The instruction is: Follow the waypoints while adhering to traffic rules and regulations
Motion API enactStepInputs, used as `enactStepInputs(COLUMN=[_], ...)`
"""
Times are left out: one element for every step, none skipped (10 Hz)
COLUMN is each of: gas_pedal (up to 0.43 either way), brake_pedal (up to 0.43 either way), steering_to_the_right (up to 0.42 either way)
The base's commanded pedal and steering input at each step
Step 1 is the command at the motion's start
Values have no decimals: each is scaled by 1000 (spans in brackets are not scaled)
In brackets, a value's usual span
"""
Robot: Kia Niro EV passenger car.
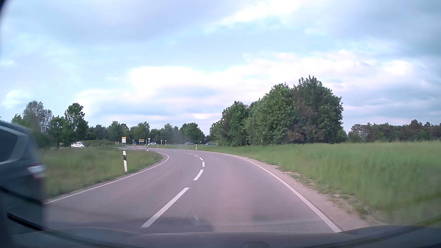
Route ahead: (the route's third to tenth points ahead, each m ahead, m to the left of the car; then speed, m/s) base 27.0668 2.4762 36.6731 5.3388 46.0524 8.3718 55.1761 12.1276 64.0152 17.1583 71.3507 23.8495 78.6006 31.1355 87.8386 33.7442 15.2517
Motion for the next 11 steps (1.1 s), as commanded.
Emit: enactStepInputs(gas_pedal=[0, 0, 0, 0, 0, 0, 0, 0, 0, 0, 0], brake_pedal=[0, 0, 0, 0, 0, 0, 0, 0, 0, 0, 0], steering_to_the_right=[-11, -18, -21, -21, -21, -23, -24, -27, -31, -33, -36])
